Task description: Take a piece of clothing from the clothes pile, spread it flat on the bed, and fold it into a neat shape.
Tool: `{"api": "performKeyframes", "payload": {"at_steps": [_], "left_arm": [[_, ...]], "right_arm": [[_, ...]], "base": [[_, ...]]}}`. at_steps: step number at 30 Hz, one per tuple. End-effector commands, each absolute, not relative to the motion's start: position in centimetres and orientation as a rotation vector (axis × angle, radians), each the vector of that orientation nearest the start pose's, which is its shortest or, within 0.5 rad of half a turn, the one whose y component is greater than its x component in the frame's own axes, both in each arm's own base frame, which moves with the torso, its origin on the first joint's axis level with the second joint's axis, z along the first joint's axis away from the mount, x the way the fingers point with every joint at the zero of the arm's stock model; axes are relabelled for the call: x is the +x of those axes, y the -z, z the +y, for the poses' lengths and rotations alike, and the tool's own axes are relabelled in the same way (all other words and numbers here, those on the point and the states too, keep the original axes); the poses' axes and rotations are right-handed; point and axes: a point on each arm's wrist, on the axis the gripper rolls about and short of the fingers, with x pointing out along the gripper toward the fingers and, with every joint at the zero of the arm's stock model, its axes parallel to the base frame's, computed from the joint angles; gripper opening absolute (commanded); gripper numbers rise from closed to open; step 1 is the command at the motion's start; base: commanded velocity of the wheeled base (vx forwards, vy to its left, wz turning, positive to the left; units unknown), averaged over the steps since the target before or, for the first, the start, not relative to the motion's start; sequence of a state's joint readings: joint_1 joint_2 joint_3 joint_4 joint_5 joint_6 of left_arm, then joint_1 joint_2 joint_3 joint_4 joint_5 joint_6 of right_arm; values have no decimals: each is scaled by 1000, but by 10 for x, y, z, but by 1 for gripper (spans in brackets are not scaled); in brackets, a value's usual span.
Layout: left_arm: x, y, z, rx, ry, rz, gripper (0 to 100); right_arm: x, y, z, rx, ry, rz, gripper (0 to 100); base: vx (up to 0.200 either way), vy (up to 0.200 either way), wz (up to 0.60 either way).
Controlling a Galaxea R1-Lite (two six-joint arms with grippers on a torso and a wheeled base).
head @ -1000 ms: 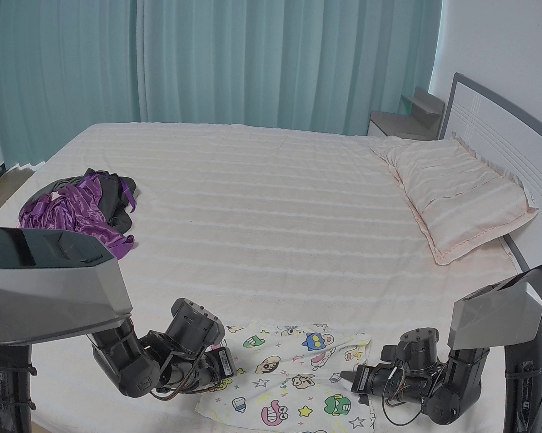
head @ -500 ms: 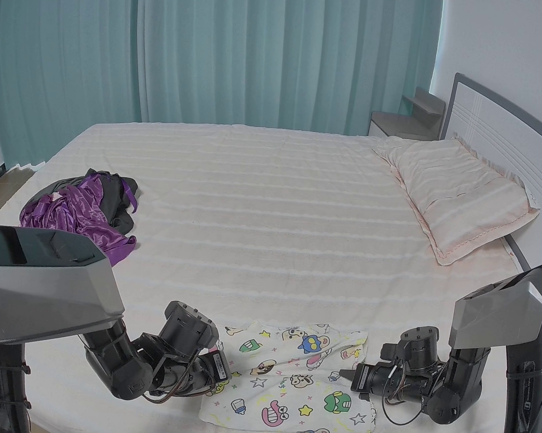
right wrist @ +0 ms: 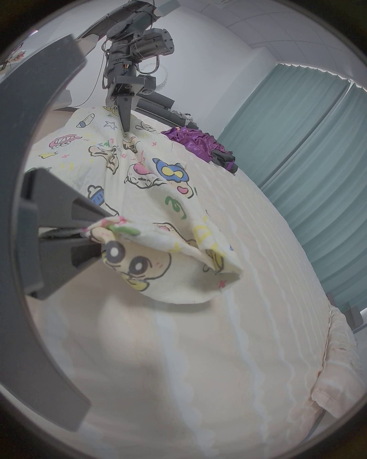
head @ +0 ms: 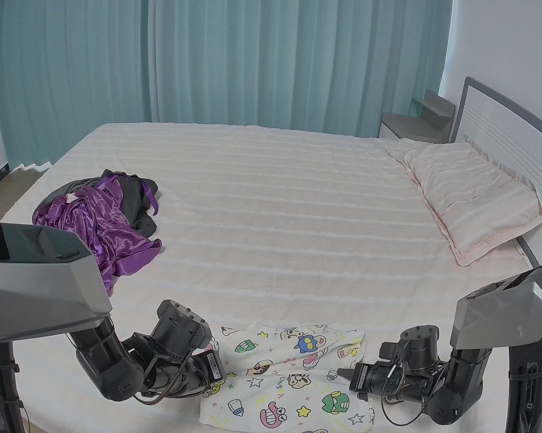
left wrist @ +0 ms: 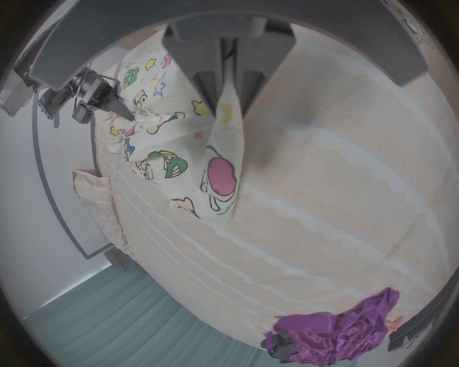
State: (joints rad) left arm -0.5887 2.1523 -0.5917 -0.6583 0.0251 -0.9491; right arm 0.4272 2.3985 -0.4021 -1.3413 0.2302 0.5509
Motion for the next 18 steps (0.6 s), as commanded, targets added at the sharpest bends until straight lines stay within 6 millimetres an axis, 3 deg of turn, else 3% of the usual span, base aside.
{"api": "performKeyframes", "payload": {"at_steps": [1,18], "left_arm": [[253,-1,-168,-594,74,1019,0],[245,0,-161,-588,55,1036,0]], "right_arm": [[269,48,129,446,-435,815,0],[266,40,138,437,-474,798,0]], "base": [[0,200,0],[0,200,0]]}}
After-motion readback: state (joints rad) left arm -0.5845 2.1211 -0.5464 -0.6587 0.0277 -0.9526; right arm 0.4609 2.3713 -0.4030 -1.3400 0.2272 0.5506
